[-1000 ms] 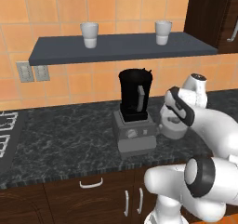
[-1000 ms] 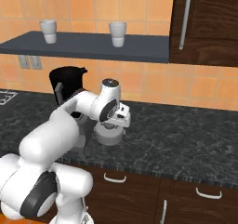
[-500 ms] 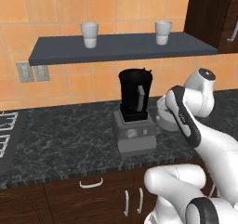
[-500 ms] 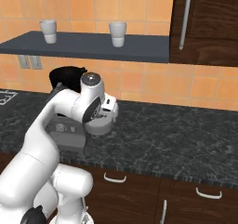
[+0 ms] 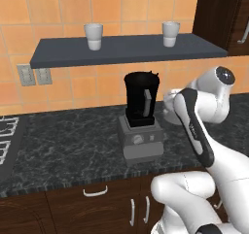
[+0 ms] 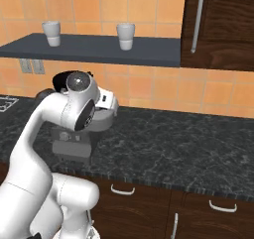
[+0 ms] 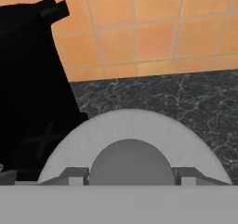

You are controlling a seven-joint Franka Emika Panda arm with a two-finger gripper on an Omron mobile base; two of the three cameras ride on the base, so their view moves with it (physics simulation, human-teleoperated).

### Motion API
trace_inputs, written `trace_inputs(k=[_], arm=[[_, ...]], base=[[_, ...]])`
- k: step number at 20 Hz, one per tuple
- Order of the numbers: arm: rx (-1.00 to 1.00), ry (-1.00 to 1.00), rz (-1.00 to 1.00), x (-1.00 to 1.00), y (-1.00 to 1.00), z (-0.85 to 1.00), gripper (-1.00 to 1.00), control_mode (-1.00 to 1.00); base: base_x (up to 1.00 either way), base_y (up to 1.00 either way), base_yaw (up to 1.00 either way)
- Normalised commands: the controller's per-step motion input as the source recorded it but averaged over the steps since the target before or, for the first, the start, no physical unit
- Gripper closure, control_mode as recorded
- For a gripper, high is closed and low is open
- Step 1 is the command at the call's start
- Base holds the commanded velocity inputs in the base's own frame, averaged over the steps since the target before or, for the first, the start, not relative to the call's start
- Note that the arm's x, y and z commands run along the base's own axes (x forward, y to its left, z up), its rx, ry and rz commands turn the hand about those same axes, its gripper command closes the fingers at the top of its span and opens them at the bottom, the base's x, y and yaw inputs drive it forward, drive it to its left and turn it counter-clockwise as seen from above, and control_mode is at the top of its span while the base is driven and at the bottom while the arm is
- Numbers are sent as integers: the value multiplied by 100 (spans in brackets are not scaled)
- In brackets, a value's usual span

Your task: Close the lid blender by securely placing the lid on top.

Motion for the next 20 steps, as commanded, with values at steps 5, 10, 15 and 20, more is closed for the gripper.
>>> trace_inputs(k=[5,10,15,20], arm=[[0,-15,0,0,33,100,100,-100],[0,-13,0,0,26,100,100,-100],[0,-13,0,0,23,100,100,-100],[0,-12,-4,-3,1,100,100,-100]], base=[[0,0,0],[0,0,0],[0,0,0],[0,0,0]])
